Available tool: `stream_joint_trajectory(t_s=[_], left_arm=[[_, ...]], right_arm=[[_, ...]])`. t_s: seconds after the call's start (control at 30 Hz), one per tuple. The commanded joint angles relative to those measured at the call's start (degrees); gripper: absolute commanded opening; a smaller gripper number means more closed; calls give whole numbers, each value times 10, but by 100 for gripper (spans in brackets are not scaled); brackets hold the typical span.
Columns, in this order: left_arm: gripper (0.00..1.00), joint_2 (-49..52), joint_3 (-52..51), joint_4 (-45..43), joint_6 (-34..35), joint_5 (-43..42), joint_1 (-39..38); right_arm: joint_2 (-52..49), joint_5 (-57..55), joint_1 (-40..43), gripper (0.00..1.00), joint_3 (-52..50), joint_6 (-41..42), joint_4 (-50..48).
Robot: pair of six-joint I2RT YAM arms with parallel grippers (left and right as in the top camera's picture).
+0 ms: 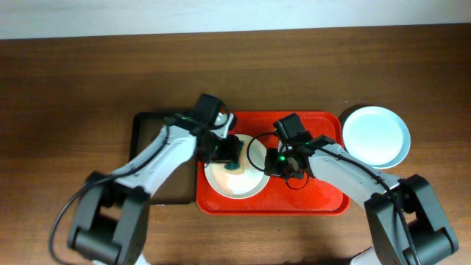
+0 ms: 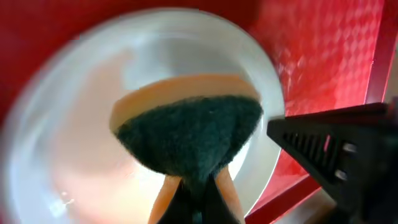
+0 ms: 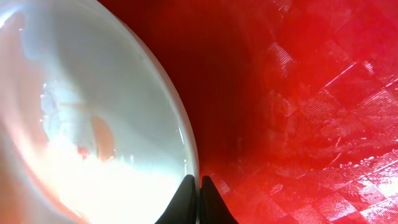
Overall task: Clean dirty plates on tray and stack at the side
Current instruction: 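Scrub the white plate surface with the sponge in the left gripper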
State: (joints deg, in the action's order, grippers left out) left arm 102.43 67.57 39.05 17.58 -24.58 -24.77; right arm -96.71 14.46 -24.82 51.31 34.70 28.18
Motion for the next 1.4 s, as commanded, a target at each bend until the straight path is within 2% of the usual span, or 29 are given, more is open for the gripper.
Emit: stream_joint_trajectory(t_s=[0.0,0.13,0.3,0.4,0.47,0.6,0.7,0.77,0.8,0.87,0.93,1.0,1.1,1.17,1.3,1.37], left_arm=[[0,-30,9,28,-12,107,-5],[0,-21,-41,-6,5,184,-25],[0,8,-125,-93,65,193,-27],[0,19,-129,-93,66,114,-27],[0,19,-129,-121,51,5,-27],[0,19,-125,-194,51,-82,-24],[0,16,-91,-173,47,-65,-16],[0,6,-65,-132,47,-13,-12],[0,-20,-42,-76,32,72,-12],[0,-35,-42,-57,31,110,-13],[0,-35,-45,-24,32,183,-14],[0,-27,-62,-20,32,204,-14],[0,-6,-103,-54,38,200,-19],[0,13,-131,-87,38,154,-32],[0,2,-114,-97,37,43,-43],[0,-47,-80,-73,31,32,-31]], right_arm=[[-4,-3,-4,4,-3,2,-2],[-4,-3,-4,4,-3,2,-2],[-4,-3,-4,4,-3,2,-2],[-4,-3,-4,4,-3,2,-2],[-4,-3,-4,4,-3,2,-2],[-4,-3,-4,4,-3,2,-1],[-4,-3,-4,4,-3,2,-1],[-4,-2,-4,4,-3,2,-1],[-4,-1,-4,4,-3,2,-1],[-4,-1,-4,4,-3,2,-1],[-4,-1,-4,4,-3,2,-2],[-4,-1,-4,4,-3,2,-1],[-4,-1,-4,4,-3,2,-2],[-4,-1,-4,4,-3,2,-2],[-4,-1,-4,4,-3,2,-2],[-4,-1,-4,4,-3,2,-1]])
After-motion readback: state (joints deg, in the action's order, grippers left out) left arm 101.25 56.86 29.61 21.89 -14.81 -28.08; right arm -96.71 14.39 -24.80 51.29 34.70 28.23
